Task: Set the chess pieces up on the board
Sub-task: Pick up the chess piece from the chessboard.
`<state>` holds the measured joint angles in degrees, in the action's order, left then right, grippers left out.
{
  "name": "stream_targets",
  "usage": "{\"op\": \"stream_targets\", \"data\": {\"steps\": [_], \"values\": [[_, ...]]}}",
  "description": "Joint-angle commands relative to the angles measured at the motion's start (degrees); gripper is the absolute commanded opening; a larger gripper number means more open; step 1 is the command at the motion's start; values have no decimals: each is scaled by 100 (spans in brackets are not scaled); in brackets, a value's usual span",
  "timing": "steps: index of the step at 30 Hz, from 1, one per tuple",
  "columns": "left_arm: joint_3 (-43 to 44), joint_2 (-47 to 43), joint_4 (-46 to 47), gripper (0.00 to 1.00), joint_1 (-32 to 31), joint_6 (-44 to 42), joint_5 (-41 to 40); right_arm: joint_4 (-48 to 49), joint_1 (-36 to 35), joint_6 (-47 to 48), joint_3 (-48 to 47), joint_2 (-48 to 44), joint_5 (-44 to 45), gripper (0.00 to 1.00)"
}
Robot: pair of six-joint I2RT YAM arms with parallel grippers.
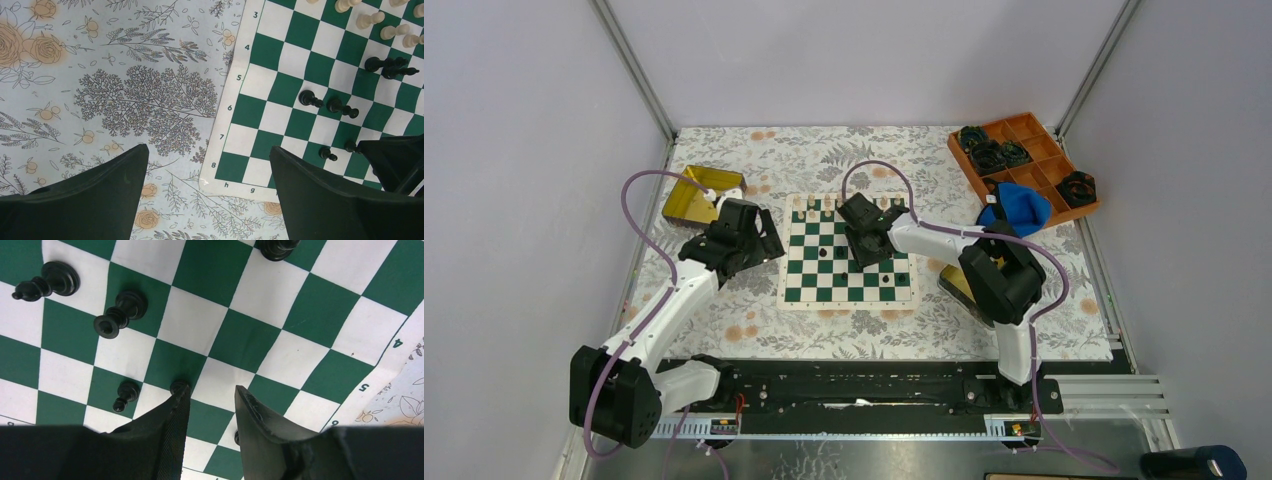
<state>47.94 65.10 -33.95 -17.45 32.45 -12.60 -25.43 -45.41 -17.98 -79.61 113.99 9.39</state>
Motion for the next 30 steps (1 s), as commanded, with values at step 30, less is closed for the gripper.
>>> {"op": "stream_targets", "data": {"steps": [30], "values": [[-46,-142,190,99,49,82,48,-96,-133,171,-142,-582,-241,47]]}}
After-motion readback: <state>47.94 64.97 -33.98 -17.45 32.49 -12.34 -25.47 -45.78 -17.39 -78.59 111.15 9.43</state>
